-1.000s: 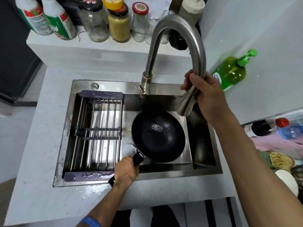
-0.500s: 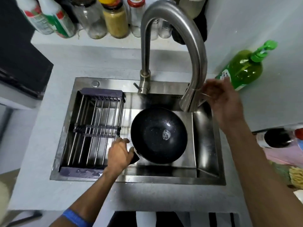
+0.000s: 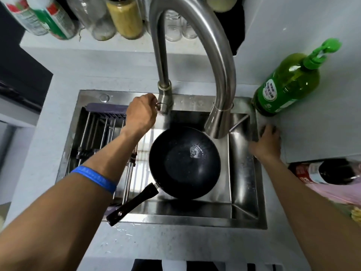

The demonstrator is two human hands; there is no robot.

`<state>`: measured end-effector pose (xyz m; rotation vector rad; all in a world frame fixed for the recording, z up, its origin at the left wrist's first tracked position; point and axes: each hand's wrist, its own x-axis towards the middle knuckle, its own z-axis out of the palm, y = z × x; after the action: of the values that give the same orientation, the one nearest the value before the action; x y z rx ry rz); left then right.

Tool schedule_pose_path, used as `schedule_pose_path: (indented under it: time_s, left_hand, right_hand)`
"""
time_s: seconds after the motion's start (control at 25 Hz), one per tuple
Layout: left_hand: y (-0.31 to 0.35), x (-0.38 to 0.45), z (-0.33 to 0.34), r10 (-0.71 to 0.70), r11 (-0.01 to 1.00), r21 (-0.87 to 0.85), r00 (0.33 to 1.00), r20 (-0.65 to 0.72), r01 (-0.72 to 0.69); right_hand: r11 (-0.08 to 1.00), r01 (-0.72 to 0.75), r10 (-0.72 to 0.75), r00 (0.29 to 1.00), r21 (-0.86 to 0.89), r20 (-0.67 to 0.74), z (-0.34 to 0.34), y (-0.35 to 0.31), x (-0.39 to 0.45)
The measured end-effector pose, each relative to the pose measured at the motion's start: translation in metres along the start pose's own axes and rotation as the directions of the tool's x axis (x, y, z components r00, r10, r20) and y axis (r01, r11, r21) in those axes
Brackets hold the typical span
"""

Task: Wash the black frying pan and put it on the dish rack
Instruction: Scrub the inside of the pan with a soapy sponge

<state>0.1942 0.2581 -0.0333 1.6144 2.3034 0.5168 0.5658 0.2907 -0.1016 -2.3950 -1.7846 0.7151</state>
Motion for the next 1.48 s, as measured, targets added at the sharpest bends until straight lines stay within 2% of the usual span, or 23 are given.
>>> schedule_pose_path:
  time_s: [0.08, 0.28, 0.44, 0.6, 0.68, 0.72, 0.76, 0.84, 0.92, 1.04, 1.12, 1.2, 1.24, 1.32, 1.44, 1.48]
  left_hand:
    - [-0.004, -0.013, 0.004, 0.012, 1.0, 0.008, 1.0, -0.013, -0.012]
    - [-0.011, -0.021, 0.008, 0.037, 0.997, -0.073, 0.999, -0.01, -0.038]
    - [-0.021, -0.022, 0.005, 0.024, 0.985, -0.172, 0.999, -0.028, -0.028]
    - [-0.016, 0.013, -0.008, 0.015, 0.998, -0.07, 0.996, 0.093, -0.009]
    - [-0.008, 0.015, -0.017, -0.04, 0.998, -0.047, 0.998, 0.044, 0.042]
    - [-0.001, 0.005, -0.023, -0.053, 0.991, -0.126, 0.998, -0.025, 0.049]
    - [0.01, -0.012, -0.031, -0.017, 0.966, -0.258, 0.995, -0.099, -0.009]
    - [0.041, -0.058, -0.048, 0.211, 0.832, -0.472, 0.953, -0.215, -0.291]
    - [0.071, -0.101, -0.05, 0.476, 0.701, -0.51, 0.86, -0.185, -0.498]
    - [0.106, -0.125, -0.038, 0.629, 0.659, -0.502, 0.776, -0.04, -0.56]
    - [0.123, -0.11, -0.031, 0.694, 0.633, -0.479, 0.72, 0.001, -0.608]
    - [0.144, -0.08, -0.028, 0.714, 0.643, -0.431, 0.699, 0.037, -0.633]
    - [0.152, -0.064, -0.029, 0.709, 0.659, -0.414, 0.702, 0.061, -0.629]
    - [0.149, -0.046, -0.022, 0.633, 0.729, -0.414, 0.767, 0.105, -0.545]
    - [0.069, -0.106, 0.008, 0.257, 0.936, -0.297, 0.945, 0.203, -0.191]
    - [0.03, -0.14, 0.02, 0.09, 0.974, -0.226, 0.955, 0.282, -0.025]
  right_hand:
    - [0.999, -0.038, 0.039, 0.999, -0.019, 0.023, -0.001, 0.002, 0.004]
    - [0.995, 0.064, -0.067, 0.997, -0.073, -0.031, 0.006, 0.002, -0.009]
    - [0.995, 0.087, -0.088, 0.995, -0.042, -0.045, 0.006, 0.003, -0.015]
    - [0.992, 0.101, -0.098, 0.994, 0.081, -0.045, 0.008, 0.007, -0.036]
    - [0.981, 0.092, -0.081, 0.994, 0.171, -0.069, 0.011, 0.003, -0.056]
    - [0.97, 0.084, -0.067, 0.995, 0.23, -0.078, 0.013, 0.0, -0.068]
    - [0.955, 0.07, -0.052, 0.996, 0.289, -0.071, 0.018, -0.003, -0.082]
    - [0.916, 0.009, -0.008, 1.0, 0.402, -0.004, 0.03, -0.007, -0.108]
    - [0.873, -0.054, 0.024, 0.997, 0.485, 0.068, 0.048, -0.008, -0.131]
    - [0.863, -0.092, 0.046, 0.993, 0.497, 0.105, 0.066, -0.01, -0.156]
    - [0.862, -0.096, 0.044, 0.992, 0.498, 0.115, 0.071, -0.01, -0.165]
    - [0.86, -0.109, 0.042, 0.989, 0.498, 0.145, 0.074, -0.007, -0.172]
    - [0.857, -0.121, 0.046, 0.986, 0.502, 0.16, 0.076, -0.005, -0.175]
    - [0.866, -0.139, 0.055, 0.981, 0.481, 0.185, 0.079, -0.001, -0.178]
    - [0.932, -0.05, -0.032, 0.975, 0.359, 0.22, 0.089, -0.004, -0.168]
    - [0.948, 0.019, -0.091, 0.973, 0.318, 0.211, 0.097, -0.01, -0.157]
